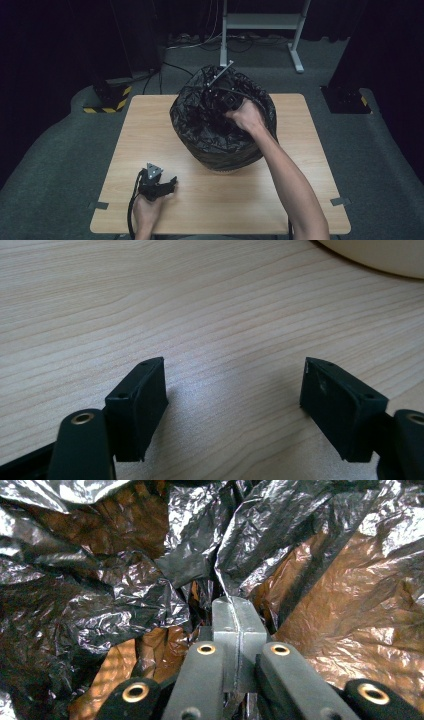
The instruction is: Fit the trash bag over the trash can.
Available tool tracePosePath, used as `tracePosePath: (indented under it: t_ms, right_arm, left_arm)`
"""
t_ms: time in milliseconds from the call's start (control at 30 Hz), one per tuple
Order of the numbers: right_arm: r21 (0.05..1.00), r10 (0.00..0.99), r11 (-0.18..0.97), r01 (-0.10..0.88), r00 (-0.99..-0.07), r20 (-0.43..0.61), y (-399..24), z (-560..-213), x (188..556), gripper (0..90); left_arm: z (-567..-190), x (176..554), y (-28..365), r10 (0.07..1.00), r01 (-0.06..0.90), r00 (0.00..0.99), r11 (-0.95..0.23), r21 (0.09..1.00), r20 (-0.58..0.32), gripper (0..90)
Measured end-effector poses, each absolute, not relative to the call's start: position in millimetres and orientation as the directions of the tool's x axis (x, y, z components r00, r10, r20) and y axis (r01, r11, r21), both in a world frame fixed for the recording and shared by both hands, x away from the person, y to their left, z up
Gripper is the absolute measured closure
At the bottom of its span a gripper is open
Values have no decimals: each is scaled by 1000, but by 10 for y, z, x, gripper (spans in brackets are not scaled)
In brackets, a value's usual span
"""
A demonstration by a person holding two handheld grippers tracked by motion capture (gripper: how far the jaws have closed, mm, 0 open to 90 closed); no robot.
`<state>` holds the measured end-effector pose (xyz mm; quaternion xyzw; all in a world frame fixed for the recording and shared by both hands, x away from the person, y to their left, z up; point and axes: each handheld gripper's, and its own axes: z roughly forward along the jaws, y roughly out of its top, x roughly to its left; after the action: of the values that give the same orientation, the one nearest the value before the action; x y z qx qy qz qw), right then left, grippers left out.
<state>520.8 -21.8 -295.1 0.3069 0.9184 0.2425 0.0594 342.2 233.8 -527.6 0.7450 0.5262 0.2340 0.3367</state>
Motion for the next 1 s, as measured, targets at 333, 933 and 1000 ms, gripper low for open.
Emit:
tracePosePath:
  t_ms: [333, 933, 1000]
  right_arm:
    - [606, 588, 618, 501, -806, 68, -368, -2796, 5136, 662]
    - [733, 656, 497, 465, -754, 33, -853, -2683, 5084, 602]
    - [737, 666, 489, 466, -745, 29, -904, -2681, 5079, 597]
  left_arm:
    - [-5276, 3423, 2338, 942, 626, 337, -219, 748, -5, 267]
    - [-5277, 3422, 2335, 942, 627, 335, -217, 748, -7, 267]
    - [-5277, 3422, 2335, 942, 627, 335, -217, 749, -8, 267]
